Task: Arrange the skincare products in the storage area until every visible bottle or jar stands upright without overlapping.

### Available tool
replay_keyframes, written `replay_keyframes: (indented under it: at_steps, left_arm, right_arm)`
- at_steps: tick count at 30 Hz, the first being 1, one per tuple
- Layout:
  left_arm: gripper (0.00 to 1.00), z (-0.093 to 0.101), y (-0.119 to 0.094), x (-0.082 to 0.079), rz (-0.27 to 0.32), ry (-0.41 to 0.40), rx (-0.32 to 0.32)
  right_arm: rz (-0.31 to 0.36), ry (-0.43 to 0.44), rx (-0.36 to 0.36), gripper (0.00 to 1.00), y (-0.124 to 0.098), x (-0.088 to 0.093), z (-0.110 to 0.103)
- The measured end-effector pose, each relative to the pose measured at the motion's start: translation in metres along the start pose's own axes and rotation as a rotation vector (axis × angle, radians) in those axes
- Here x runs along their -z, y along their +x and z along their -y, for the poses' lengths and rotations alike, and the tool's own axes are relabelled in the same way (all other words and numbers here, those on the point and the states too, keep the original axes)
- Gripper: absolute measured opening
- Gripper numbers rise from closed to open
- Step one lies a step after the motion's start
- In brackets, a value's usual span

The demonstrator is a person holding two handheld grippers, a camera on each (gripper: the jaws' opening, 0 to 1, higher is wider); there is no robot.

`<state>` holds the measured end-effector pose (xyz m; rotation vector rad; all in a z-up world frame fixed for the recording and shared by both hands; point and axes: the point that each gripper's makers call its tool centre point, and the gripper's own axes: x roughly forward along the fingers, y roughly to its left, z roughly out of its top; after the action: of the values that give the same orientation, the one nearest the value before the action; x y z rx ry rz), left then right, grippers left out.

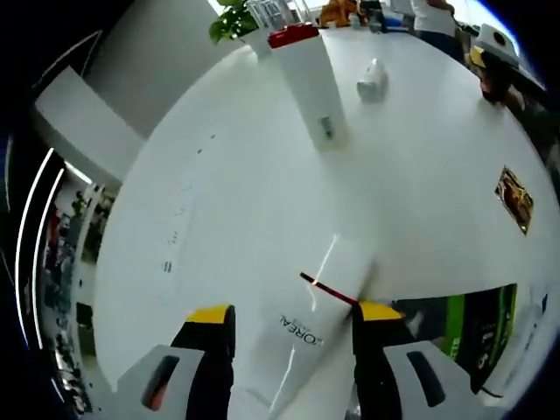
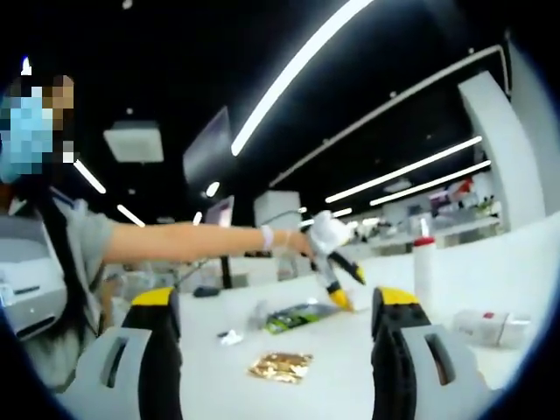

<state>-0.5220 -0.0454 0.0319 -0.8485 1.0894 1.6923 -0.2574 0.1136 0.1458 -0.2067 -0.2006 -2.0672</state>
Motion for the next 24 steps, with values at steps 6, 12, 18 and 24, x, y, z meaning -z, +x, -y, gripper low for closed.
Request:
replay_keyframes:
  at_steps: [6,12,18,24]
  left_arm:
    - [0.5,0.002,0.003,-0.003,-0.034,0.028,0.052]
    - [0.47,0.005,0.005,-0.004,-0.023,0.019,0.114]
    - [0.39,0.013,0.008,-0.003,-0.005,-0.036,0.205]
    - [0.38,0.014,0.01,-0.005,0.049,-0.137,0.22]
  right_arm:
    - [0.006,0.024,-0.003,0.89,-0.001,-0.001,0.001]
    - [-0.002,0.016,-0.01,0.89,0.0,0.001,-0.002]
    - [-0.013,0.008,-0.012,0.89,0.001,0.004,-0.003]
    - [-0.007,0.034,-0.011,0.88,0.002,0.004,0.0]
